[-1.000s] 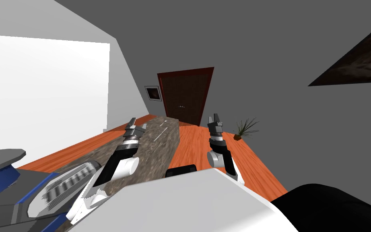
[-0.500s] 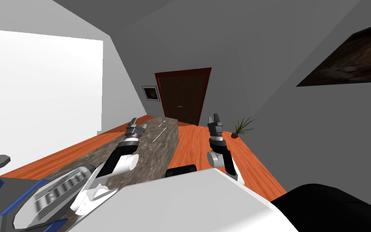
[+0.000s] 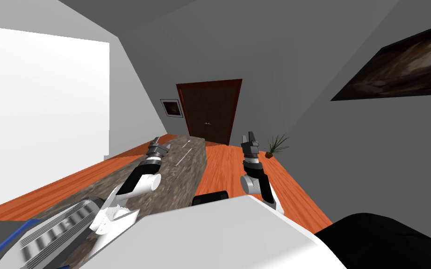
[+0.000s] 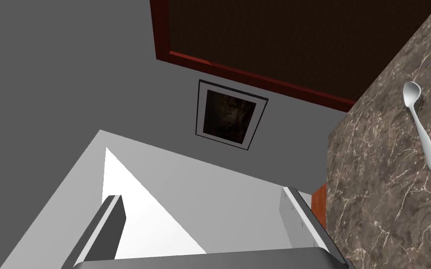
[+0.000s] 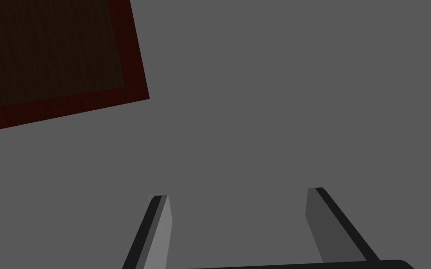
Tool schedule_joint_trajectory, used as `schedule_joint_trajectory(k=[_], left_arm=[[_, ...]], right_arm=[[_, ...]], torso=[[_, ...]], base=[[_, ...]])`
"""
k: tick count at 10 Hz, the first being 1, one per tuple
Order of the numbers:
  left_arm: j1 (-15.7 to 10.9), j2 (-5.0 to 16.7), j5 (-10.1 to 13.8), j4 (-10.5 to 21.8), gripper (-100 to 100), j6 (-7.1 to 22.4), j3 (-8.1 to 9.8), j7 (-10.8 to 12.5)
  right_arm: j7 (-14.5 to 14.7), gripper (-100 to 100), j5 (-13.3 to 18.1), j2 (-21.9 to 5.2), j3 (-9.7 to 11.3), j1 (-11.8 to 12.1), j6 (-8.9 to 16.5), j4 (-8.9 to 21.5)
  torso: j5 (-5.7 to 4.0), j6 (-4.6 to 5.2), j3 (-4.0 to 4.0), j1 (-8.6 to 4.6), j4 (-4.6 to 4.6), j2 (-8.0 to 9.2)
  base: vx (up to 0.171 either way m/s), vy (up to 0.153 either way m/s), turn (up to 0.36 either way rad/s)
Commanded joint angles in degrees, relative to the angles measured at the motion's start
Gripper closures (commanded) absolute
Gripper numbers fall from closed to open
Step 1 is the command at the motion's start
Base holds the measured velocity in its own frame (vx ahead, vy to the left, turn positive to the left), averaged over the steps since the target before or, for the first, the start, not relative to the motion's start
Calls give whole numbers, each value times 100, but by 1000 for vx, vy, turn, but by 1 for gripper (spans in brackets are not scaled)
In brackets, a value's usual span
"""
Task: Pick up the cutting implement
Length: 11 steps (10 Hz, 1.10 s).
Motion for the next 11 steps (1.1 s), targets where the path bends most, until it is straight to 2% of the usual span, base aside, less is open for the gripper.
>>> schedule_joint_trajectory(k=[1,2,3,4,5,6,7,8,9,10,11], left_arm=[[-67,-13,18,41,-100,286,41,77],[-232,-12,74,154,-100,446,146,220],[-232,-12,74,154,-100,611,146,220],[-232,-12,74,154,-100,637,146,220],[-393,-14,132,271,-100,866,252,366],[-393,-14,132,271,-100,990,252,366],[-550,-20,194,390,-100,1141,360,512],[-550,-20,194,390,-100,1314,360,512],[-550,-20,194,390,-100,1347,360,512],[-702,-29,257,512,-100,1567,468,658],[-702,-29,257,512,-100,1707,468,658]], right_arm=[[0,0,0,0,0,0,0,0],[0,0,0,0,0,0,0,0],[0,0,0,0,0,0,0,0],[0,0,0,0,0,0,0,0],[0,0,0,0,0,1,0,0],[0,0,0,0,0,0,0,0],[0,0,0,0,0,1,0,0],[0,0,0,0,0,0,0,0],[0,0,0,0,0,1,0,0],[0,0,0,0,0,1,0,0],[0,0,0,0,0,0,0,0]], torso=[[0,0,0,0,0,0],[0,-3,0,-1,0,0],[0,-1,0,0,0,0],[0,-3,0,-1,0,0],[0,-3,0,-4,0,0],[-1,0,-1,-3,0,-1],[0,-3,-1,-2,-1,-2],[0,-1,-1,-2,-1,-2],[0,-4,-1,-1,-1,-2],[0,-4,-1,-3,-1,-2],[-1,-2,-1,-3,-1,-2]], base=[[-5,15,-47],[-5,16,-87],[-3,16,-57],[0,6,6],[-1,7,-104],[0,13,-55],[0,13,-87],[1,15,-50],[1,8,7],[1,10,-81],[2,13,-58]])
